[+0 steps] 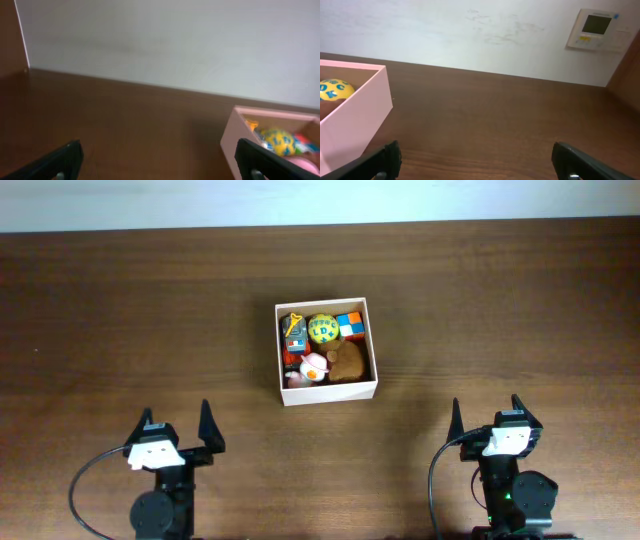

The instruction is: Pack container

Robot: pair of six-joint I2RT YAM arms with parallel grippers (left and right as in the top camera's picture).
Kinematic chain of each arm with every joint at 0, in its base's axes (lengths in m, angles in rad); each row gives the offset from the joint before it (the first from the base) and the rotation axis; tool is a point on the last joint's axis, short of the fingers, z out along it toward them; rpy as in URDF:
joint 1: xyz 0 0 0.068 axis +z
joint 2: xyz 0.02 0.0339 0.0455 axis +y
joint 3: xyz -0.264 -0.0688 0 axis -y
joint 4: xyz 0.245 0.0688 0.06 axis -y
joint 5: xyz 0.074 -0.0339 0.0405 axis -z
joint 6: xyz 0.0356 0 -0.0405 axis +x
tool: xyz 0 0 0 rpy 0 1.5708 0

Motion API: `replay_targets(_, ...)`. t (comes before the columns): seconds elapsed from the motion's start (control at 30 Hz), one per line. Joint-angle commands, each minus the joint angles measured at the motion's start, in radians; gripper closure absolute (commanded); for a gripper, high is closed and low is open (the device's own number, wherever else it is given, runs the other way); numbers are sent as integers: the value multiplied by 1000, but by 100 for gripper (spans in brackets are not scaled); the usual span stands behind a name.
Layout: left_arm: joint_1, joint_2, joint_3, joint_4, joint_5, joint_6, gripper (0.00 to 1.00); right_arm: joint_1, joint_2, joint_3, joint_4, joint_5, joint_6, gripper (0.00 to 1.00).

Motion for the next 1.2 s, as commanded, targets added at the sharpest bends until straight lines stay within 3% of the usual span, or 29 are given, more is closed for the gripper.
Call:
replay_targets(0.0, 6, -10, -8, -39, 11, -5, 1, -8, -11, -9, 0, -6, 5, 1)
replay_targets(0.2, 6, -10, -8, -49, 11, 79, 1, -8, -11, -9, 0, -6, 5, 1)
replay_targets(1.17, 6, -10, -8, -49, 11, 78, 1, -8, -11, -9, 0, -6, 5, 1)
